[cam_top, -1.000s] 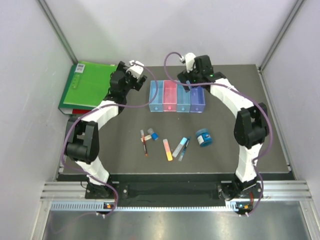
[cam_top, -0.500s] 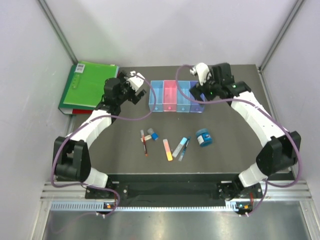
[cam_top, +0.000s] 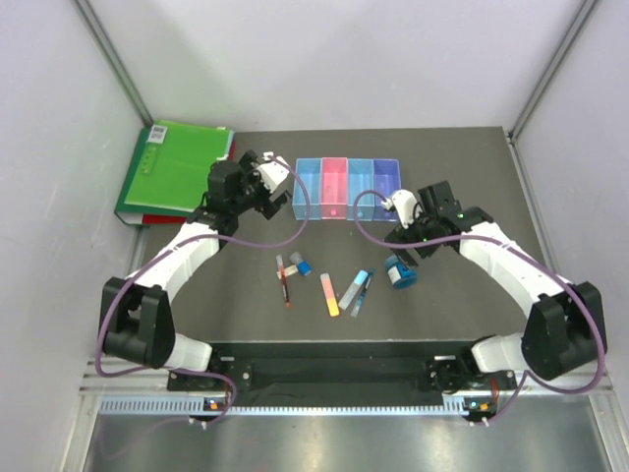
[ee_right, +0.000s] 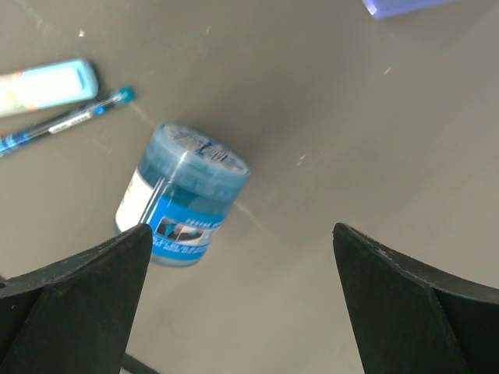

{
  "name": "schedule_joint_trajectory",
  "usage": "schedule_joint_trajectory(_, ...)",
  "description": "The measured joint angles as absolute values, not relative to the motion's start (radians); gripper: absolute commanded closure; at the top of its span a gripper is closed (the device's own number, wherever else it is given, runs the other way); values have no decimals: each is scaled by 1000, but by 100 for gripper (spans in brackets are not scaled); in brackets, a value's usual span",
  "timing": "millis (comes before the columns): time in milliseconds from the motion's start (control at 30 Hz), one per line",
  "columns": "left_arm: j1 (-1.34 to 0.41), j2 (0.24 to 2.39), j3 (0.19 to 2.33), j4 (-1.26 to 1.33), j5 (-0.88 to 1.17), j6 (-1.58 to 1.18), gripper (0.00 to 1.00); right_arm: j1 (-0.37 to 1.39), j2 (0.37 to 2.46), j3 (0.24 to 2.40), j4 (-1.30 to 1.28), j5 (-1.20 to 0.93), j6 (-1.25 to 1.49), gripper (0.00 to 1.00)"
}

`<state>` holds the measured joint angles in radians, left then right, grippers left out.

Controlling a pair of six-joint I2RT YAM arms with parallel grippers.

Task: Sort the stationery into containers
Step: Pick up the stationery from the center of the board.

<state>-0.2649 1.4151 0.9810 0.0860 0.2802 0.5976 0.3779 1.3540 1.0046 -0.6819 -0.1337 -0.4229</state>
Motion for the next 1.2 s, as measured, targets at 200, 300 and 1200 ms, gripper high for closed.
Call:
schedule_joint_trajectory(200, -271, 1409, 981, 82, 281, 605, 1, 382, 1309, 925, -680, -149, -405, 0)
schedule_joint_trajectory(300, -272, 1409, 981, 81, 281, 609, 1, 386, 1307, 904, -682, -171, -390, 0)
schedule_joint_trajectory(1200, -316, 1518, 1136, 44, 295, 686, 1, 370, 1382, 910, -670, -213, -68, 0)
